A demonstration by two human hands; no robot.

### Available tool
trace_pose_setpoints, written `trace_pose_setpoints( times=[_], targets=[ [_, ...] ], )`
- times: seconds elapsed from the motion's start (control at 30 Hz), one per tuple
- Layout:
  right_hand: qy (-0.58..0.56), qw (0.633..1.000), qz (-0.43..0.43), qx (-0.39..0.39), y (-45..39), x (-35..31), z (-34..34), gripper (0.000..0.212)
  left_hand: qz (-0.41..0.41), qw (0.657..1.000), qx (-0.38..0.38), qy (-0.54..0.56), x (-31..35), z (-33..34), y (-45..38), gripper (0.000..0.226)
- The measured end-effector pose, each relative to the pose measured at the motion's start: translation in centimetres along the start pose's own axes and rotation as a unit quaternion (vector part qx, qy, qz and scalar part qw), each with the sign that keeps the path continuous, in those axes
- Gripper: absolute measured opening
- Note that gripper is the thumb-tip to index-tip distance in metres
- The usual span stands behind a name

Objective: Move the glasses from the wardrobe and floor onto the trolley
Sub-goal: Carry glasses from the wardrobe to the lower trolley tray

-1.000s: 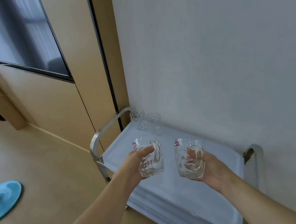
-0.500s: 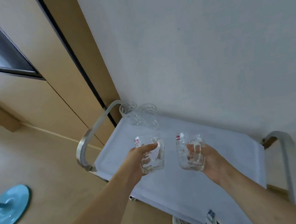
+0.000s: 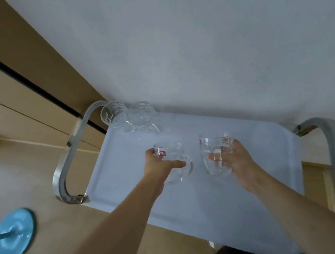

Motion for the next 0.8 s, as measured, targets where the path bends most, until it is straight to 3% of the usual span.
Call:
trace_pose_setpoints(
  times=[0.2, 0.37, 0.57, 0.8],
  targets=[
    [0.027, 0.996, -0.02, 0.077, -1.2, 0.1, -1.6, 0.088, 0.049, 0.995, 0.031, -0.078, 1.0, 0.7, -1.2, 0.1],
    [-0.006, 0.99, -0.049, 0.129, -0.2, 1.4, -2.4, 0.098, 0.143, 0.98, 0.019, -0.14, 2.0, 1.6, -1.7, 0.102],
    [-0.015, 0.989, -0.083, 0.118, 0.8, 2.9, -1.8, 0.097, 0.214, 0.963, -0.026, -0.165, 1.3, 1.4, -2.2, 0.101],
    [0.023, 0.982, -0.109, 0.155, 2.5, 4.2, -1.8, 0.103, 0.222, 0.957, -0.069, -0.171, -0.2, -0.4, -2.8, 0.105]
  ],
)
Point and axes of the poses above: each hand's wrist, its own y-axis away from the middle knuckle, its own z-axis out of the palm, x = y × z, the point moved 9 cm from there along -y, towards the middle knuckle
